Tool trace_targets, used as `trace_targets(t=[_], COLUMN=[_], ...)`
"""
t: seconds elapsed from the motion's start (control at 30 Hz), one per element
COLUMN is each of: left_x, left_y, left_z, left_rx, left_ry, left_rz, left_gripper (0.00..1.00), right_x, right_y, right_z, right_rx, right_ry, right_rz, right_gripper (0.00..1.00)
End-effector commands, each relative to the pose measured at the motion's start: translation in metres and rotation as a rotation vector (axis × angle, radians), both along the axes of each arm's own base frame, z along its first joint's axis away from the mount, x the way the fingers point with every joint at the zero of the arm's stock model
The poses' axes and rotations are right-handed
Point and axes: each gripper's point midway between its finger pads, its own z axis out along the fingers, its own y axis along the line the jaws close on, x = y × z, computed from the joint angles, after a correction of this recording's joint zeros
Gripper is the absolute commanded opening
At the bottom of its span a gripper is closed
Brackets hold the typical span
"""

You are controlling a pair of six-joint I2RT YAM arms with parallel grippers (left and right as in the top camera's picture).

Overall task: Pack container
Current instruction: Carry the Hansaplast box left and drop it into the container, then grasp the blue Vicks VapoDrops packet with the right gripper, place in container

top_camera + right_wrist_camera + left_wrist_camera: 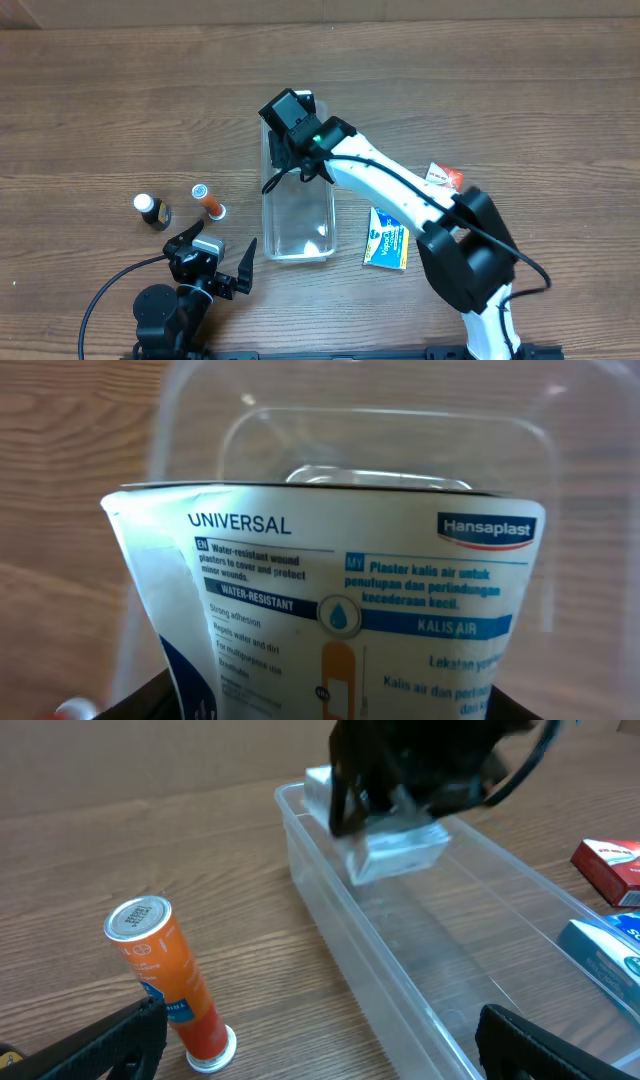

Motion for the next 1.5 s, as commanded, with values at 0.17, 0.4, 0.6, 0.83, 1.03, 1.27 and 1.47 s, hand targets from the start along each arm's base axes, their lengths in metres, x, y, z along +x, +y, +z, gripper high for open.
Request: trace_targets(t=[0.17,0.4,0.6,0.83,1.03,1.27,1.47], left_x=[0.0,0.0,0.0,0.0,0.0,0.0,0.0], left_y=[-0.001,-0.001,-0.001,-0.001,-0.001,-0.001,-0.001], left_z=[0.0,0.0,0.0,0.0,0.0,0.0,0.0], left_rx=[0.015,0.015,0.015,0.015,0.015,0.015,0.015], left_ry=[-0.012,-0.012,-0.012,-0.012,-0.012,-0.012,-0.012], left_rz=[-0.011,-0.011,-0.011,-0.011,-0.011,-0.011,-0.011], left_gripper=[1.0,1.0,1.0,1.0,1.0,1.0,1.0], right_x=[0.006,-0.041,-0.129,-0.176,-0.17,-0.122,-0.114], right_y=[0.008,-0.115,-0.189,-0.179,-0.181,-0.181,-0.066], right_z=[0.088,0.153,0.045,-0.058,-0.077,0.067,0.121], right_rx=[0.147,-0.027,-0.272,-0.159,-0.152,-0.225,0.045], right_ry=[-0.062,0.024,0.5,0.659,0.603,0.301,0.134], right_rz=[0.024,-0.107,-0.245,-0.194,-0.208,-0.206,0.018], right_gripper=[0.91,0.97,1.0,1.0,0.76,0.71,0.7])
